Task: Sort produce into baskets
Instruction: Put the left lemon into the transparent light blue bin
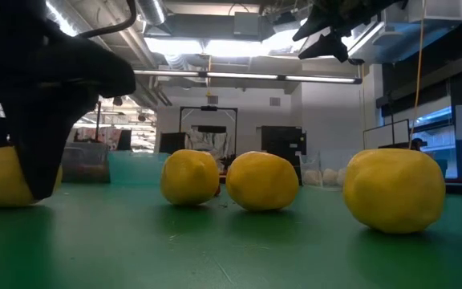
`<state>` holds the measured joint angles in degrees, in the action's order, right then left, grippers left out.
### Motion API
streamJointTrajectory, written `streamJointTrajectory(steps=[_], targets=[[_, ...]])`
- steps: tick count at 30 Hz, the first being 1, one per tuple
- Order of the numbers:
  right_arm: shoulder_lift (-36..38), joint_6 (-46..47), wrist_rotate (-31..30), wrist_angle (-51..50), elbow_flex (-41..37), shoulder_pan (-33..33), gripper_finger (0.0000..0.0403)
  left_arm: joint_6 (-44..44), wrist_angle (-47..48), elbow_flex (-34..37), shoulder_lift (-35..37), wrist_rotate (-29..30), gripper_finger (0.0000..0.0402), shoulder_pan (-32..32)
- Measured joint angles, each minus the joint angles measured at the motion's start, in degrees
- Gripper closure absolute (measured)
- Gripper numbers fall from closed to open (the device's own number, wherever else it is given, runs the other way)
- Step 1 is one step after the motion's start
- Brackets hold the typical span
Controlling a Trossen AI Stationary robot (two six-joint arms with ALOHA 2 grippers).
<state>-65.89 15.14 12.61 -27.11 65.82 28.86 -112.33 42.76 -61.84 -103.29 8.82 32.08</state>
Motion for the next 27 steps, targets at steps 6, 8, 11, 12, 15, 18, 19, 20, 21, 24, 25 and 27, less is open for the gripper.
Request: streamJointTrajectory(steps=[6,8,11,12,15,18,19,20,21,24,25,27], targets=[[0.0,0.0,-0.5,0.3,0.0,0.0,0.0155,2.7,1.1,0.0,1.7,0.1,0.0202,-2.1],[0.0,0.0,-1.1,0.5,0.0,0.0,0.0155,4.0,2.1,0.0,2.3,0.3,0.0202,-3.2],[0.0,0.0,-1.6,0.5,0.0,0.0,0.0155,6.7,3.6,0.0,3.4,0.9,0.0202,-5.1],[0.0,0.0,-1.6,0.5,0.0,0.0,0.0155,8.2,4.0,0.0,3.8,1.1,0.0202,-5.8],[0.0,0.0,-2.0,0.5,0.0,0.0,0.0155,12.4,5.3,0.0,5.2,1.9,0.0202,-8.3],[0.0,0.0,-2.4,0.5,0.0,0.0,0.0155,17.3,6.7,0.0,6.4,3.0,0.0202,-11.2],[0.0,0.1,-2.7,0.5,0.0,0.0,0.0155,19.1,7.0,0.0,6.8,3.5,0.0202,-12.2],[0.0,0.4,-2.8,0.5,0.0,0.0,0.0155,20.8,7.0,0.0,7.4,4.0,0.0202,-13.4],[0.0,0.9,-3.0,0.5,0.0,0.0,0.0155,22.6,7.5,0.0,7.8,4.6,0.0202,-14.6],[0.0,1.0,-3.1,0.4,0.0,0.0,0.0155,28.9,8.9,0.0,9.6,6.4,0.0202,-18.9],[0.0,1.0,-3.5,0.5,0.0,0.0,0.0155,31.4,9.2,0.0,10.2,6.7,0.0202,-20.6],[0.0,1.1,-4.3,0.5,0.0,0.0,0.0155,36.6,9.5,0.0,11.7,6.9,0.0202,-24.5]])
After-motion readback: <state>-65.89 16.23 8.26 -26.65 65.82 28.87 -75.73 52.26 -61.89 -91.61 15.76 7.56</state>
